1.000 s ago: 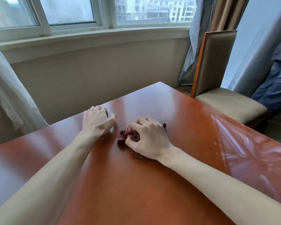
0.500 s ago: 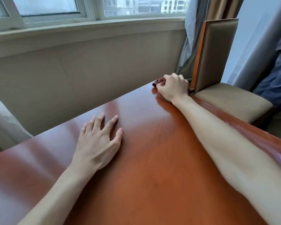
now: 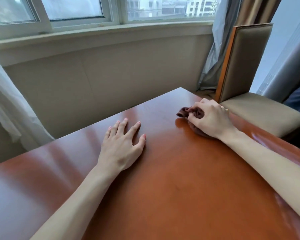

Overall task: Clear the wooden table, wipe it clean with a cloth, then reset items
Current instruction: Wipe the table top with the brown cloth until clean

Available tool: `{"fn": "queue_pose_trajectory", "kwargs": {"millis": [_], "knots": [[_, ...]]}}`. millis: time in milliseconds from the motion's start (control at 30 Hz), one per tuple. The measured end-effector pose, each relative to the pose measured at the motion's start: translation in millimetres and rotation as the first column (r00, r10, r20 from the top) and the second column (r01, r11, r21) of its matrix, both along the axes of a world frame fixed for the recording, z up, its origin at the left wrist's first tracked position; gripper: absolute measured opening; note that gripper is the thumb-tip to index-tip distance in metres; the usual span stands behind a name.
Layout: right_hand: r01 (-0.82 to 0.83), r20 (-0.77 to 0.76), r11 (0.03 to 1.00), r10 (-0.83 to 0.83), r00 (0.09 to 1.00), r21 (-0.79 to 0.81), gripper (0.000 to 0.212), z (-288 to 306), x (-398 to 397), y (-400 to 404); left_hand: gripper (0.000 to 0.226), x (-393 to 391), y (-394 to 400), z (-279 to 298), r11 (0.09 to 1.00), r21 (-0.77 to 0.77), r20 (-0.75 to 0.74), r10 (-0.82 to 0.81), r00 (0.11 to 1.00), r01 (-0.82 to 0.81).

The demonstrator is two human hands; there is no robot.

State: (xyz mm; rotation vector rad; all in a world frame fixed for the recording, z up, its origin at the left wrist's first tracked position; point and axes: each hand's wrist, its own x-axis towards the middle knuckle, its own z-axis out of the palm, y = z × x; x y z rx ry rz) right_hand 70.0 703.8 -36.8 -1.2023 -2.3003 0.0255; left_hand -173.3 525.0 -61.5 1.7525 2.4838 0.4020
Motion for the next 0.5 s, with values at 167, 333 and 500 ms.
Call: {"fn": "queue_pose_trajectory", "kwargs": {"millis": [167, 333, 500], "knots": [[0.235, 0.031, 0.972, -0.236, 0.971, 0.032, 0.03, 0, -32, 85, 0.06, -3, 1, -3, 1.0, -0.001, -0.017, -0.013, 1.0, 0.013], [0.294, 0.028, 0.956, -0.294, 0.955, 0.001, 0.029, -1, -115, 129, 0.069, -4, 3, -4, 1.0, 0.0, -0.024, 0.013, 1.0, -0.013], [0.143, 0.067, 0.99, -0.143, 0.987, 0.007, 0.028, 1, -136, 83, 0.075, -1, 2, 1, 0.999, -0.035, -0.023, 0.012, 1.0, -0.013]]}}
